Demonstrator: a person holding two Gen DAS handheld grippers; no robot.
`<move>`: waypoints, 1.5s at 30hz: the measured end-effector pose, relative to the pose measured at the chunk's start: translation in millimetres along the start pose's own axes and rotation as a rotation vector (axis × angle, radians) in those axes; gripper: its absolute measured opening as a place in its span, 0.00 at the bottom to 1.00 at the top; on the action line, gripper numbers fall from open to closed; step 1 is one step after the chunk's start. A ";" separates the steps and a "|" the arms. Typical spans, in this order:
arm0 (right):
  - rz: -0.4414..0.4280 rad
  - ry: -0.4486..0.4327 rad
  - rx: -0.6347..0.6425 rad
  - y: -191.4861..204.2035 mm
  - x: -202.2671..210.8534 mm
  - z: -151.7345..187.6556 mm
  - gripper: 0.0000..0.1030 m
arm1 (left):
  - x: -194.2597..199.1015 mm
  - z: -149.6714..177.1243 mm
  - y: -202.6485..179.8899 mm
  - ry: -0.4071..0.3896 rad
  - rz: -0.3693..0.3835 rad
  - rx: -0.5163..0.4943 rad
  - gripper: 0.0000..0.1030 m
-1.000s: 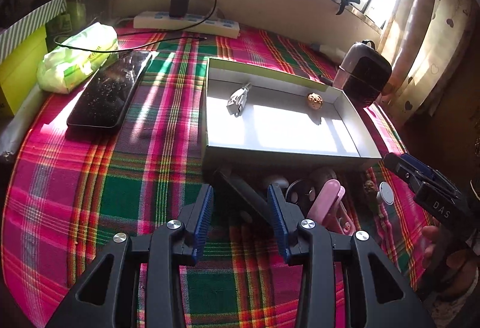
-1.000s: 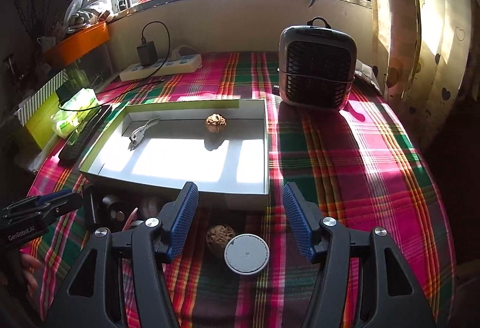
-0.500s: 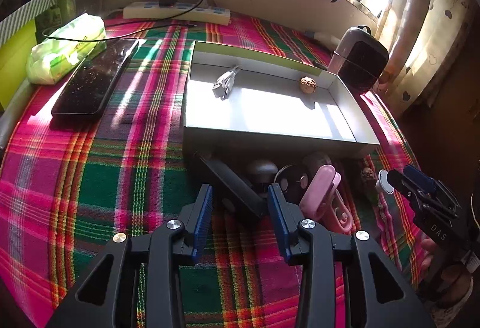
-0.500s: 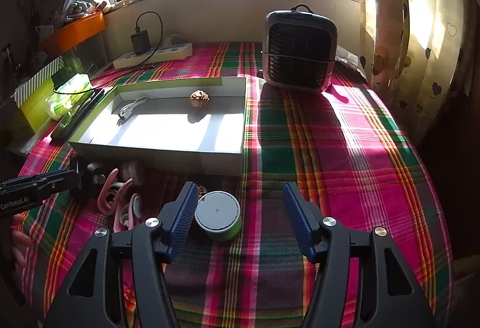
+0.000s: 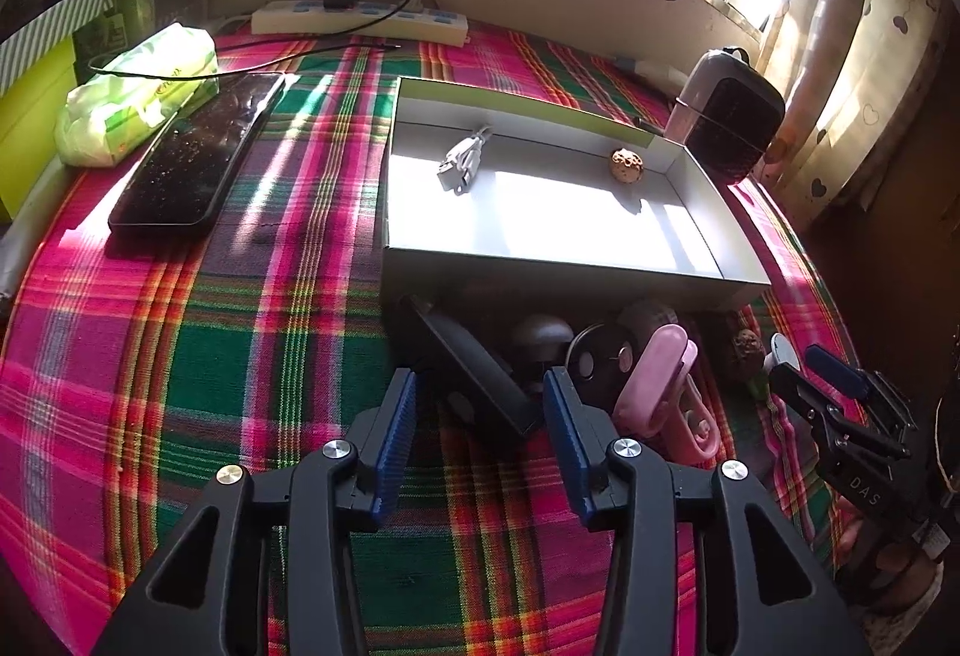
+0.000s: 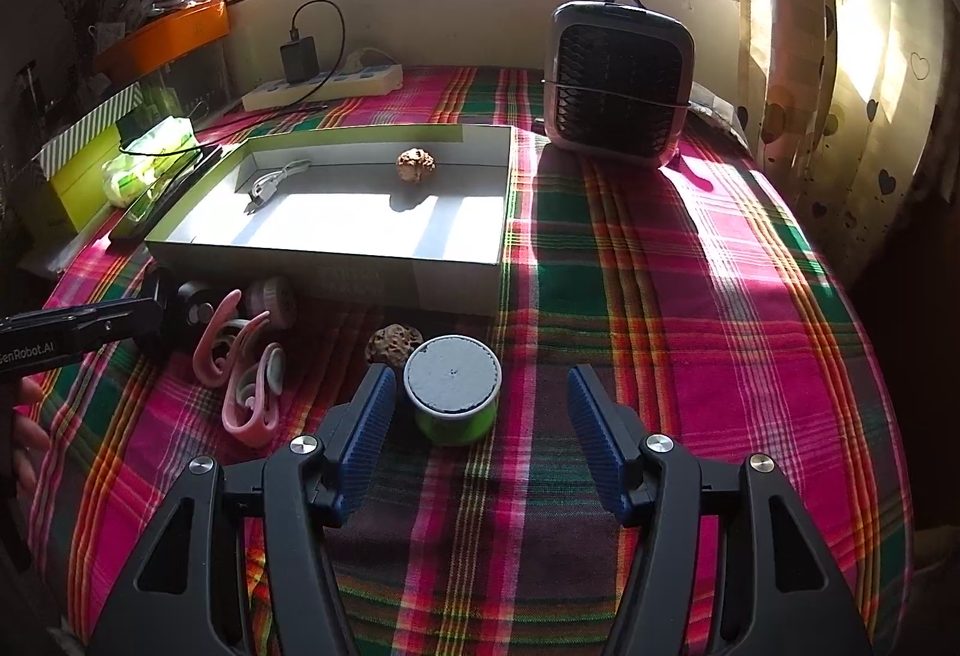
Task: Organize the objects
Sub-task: 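Close the right gripper on the green spool while the left gripper approaches the black device, then close the left gripper on the black rectangular device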
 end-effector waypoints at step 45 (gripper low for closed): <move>-0.015 0.043 0.008 0.7 -18.4 -1.5 0.23 | 26.5 -3.2 54.5 -0.040 -0.067 0.029 0.41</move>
Point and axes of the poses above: each gripper's, at about its wrist camera, not at the fingertips, and x roughly against the way its jaws point, y to its left, z to its underside, the point moved 3 cm from there along -x, roughly the way its jaws point, and after that the axes turned 12 degrees about z, right-handed, at the moved point
